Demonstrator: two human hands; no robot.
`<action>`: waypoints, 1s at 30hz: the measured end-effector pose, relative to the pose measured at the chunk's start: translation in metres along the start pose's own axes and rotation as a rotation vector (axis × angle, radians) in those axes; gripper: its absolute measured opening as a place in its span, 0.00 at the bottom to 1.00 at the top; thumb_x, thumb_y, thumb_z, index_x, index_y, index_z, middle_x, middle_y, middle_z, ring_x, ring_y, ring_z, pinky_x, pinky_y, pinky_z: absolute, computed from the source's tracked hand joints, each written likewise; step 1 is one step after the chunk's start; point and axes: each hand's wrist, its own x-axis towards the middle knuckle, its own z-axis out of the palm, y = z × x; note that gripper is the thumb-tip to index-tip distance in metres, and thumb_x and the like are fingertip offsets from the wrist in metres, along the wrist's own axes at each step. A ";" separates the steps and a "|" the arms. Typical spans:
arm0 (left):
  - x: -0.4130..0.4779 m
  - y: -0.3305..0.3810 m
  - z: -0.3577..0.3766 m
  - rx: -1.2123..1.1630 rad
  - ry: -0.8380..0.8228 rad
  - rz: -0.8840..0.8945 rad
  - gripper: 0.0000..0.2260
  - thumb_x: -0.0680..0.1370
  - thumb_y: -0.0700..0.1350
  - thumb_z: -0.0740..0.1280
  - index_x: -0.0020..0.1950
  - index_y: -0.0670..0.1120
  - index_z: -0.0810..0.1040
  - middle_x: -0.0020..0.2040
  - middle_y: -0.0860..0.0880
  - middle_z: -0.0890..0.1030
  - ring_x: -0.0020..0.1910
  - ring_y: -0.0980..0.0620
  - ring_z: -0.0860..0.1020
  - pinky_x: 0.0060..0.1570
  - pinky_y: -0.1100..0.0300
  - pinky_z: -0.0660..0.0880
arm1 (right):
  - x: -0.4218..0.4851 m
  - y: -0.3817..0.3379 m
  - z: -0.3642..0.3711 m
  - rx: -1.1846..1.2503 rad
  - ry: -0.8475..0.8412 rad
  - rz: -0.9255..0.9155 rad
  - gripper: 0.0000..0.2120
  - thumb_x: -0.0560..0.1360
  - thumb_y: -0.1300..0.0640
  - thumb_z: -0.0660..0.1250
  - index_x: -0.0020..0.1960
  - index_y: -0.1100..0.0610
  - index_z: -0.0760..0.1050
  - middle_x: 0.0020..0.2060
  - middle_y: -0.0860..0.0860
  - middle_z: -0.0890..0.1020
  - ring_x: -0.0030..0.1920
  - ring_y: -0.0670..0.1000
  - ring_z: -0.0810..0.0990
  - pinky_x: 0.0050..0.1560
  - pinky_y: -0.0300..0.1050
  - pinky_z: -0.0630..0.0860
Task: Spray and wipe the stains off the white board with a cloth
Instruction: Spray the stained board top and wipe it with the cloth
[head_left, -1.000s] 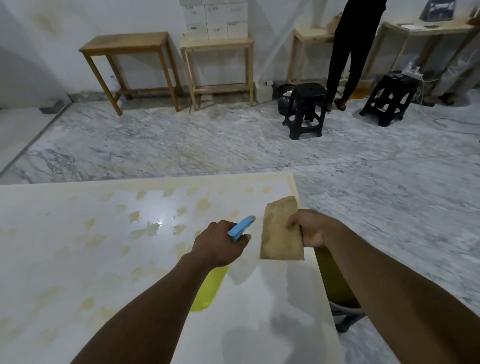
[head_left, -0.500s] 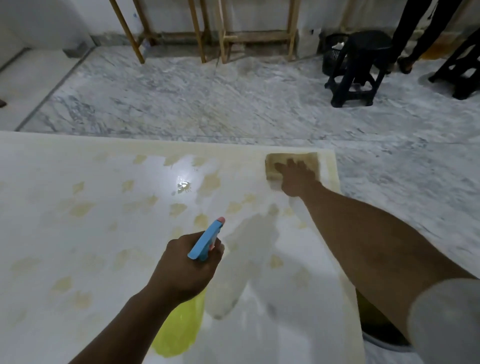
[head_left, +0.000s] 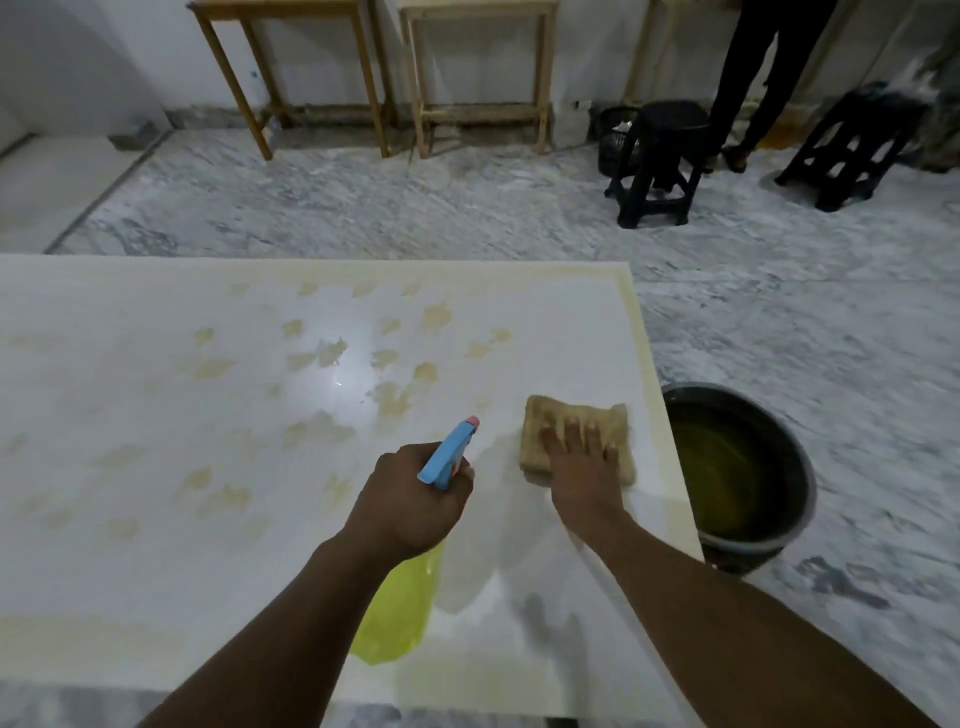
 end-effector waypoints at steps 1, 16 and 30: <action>-0.017 -0.002 -0.002 0.000 -0.001 0.001 0.12 0.79 0.52 0.66 0.39 0.46 0.76 0.33 0.43 0.80 0.30 0.45 0.76 0.32 0.53 0.73 | -0.028 -0.006 0.007 0.009 -0.021 0.011 0.30 0.84 0.54 0.52 0.80 0.48 0.40 0.81 0.56 0.46 0.79 0.63 0.47 0.76 0.66 0.49; -0.062 -0.004 -0.057 -0.017 -0.013 0.028 0.13 0.78 0.53 0.65 0.37 0.47 0.74 0.30 0.47 0.77 0.28 0.52 0.72 0.32 0.56 0.71 | -0.128 0.020 -0.116 1.624 -0.604 0.537 0.16 0.71 0.68 0.57 0.58 0.67 0.72 0.52 0.64 0.82 0.48 0.64 0.82 0.42 0.54 0.82; 0.126 -0.012 -0.052 0.017 -0.008 0.061 0.07 0.80 0.48 0.67 0.46 0.47 0.80 0.41 0.46 0.84 0.38 0.47 0.82 0.38 0.57 0.77 | 0.270 0.045 -0.165 0.432 -0.026 0.058 0.24 0.78 0.61 0.57 0.75 0.54 0.66 0.70 0.59 0.73 0.67 0.61 0.72 0.65 0.53 0.72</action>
